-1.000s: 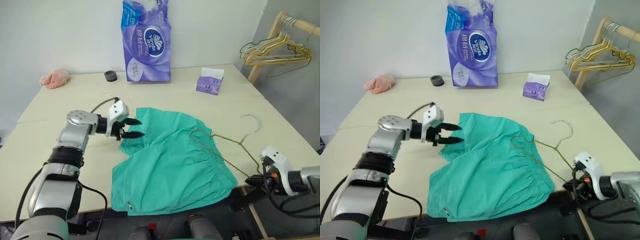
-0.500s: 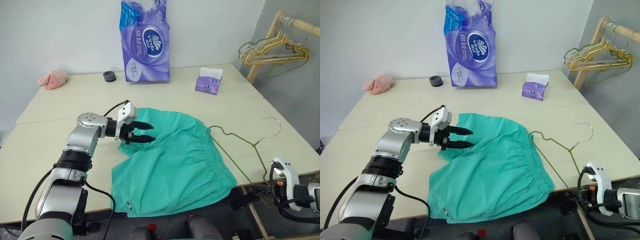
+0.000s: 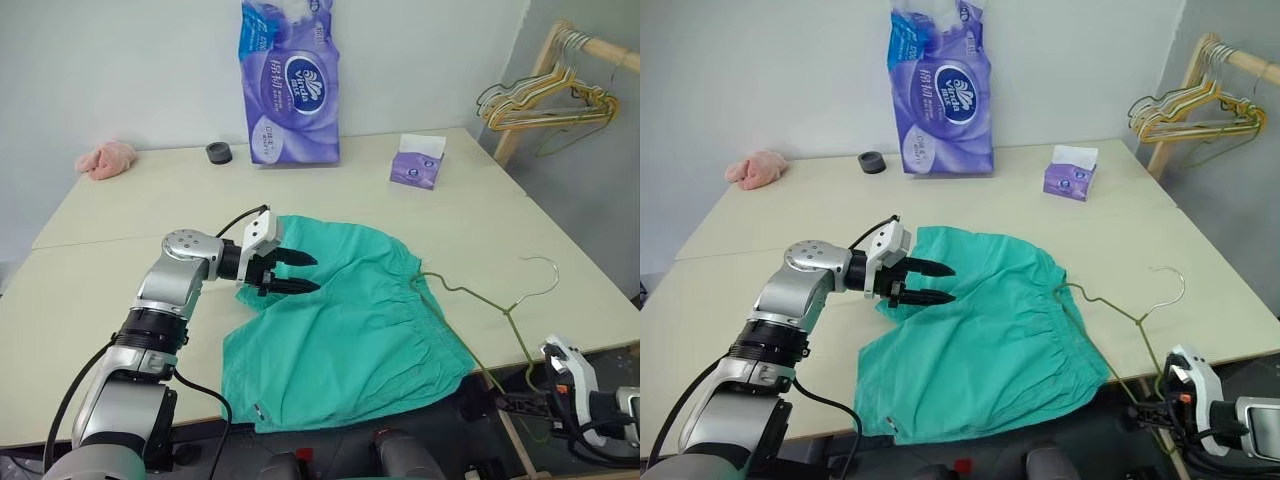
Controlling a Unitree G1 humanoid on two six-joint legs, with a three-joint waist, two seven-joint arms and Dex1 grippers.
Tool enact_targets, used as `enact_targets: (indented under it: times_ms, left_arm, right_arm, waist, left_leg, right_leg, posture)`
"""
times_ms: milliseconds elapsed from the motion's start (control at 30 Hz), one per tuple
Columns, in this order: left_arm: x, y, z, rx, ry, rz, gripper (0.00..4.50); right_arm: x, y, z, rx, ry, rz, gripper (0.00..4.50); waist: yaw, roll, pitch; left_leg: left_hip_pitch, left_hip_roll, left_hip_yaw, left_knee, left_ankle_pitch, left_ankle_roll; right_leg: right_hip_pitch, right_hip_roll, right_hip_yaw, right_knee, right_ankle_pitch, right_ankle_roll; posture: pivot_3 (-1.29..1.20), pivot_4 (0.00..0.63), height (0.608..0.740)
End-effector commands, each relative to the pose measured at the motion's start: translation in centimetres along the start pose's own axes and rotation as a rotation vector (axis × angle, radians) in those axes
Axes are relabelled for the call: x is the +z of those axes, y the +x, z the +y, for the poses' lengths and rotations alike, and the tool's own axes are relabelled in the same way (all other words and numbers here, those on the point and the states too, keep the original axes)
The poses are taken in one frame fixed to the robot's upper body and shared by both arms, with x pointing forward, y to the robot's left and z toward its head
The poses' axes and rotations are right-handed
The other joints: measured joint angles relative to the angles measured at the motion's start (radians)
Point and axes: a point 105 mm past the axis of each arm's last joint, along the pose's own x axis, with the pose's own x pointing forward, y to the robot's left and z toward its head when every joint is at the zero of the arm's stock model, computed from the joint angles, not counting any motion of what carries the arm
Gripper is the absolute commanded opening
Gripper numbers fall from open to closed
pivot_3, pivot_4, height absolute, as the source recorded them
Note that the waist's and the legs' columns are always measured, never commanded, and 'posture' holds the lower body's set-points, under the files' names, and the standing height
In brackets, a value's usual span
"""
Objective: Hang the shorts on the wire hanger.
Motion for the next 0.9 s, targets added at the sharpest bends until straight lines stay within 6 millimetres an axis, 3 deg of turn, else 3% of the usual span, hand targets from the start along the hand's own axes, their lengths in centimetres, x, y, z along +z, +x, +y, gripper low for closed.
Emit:
enact_targets:
  times_ms: [33,567,900]
  left_arm:
    - [0.8,0.1,-0.1,-0.005,0.028,-0.011,2.84]
    - [0.3,0.4,-0.3,-0.003,0.032,0.001,2.84]
    - [0.4,0.6,-0.1,0.006,0.037,0.001,2.84]
  right_arm:
    - [0.8,-0.5,0.6,0.034,0.000,-0.033,0.00]
    - [0.2,-0.8,-0.5,-0.050,0.070,0.005,0.00]
    - [1.0,0.8,1.4,0.043,0.008,0.046,0.00]
  waist:
    - [0.000,0.000,0.000]
    - [0.001,-0.003,0.007]
    - [0.002,-0.005,0.017]
  left_leg:
    - [0.000,0.000,0.000,0.000,0.000,0.000]
    - [0.000,0.000,0.002,0.000,0.000,0.000]
    - [0.000,0.000,0.002,0.000,0.000,0.000]
  right_leg:
    - [0.000,0.000,0.000,0.000,0.000,0.000]
    - [0.000,0.000,0.001,-0.001,0.000,0.000]
    - [0.000,0.000,0.001,-0.001,0.000,0.000]
  posture:
    - [-0.23,0.087,0.740]
    - [-0.23,0.094,0.740]
    - [-0.23,0.093,0.740]
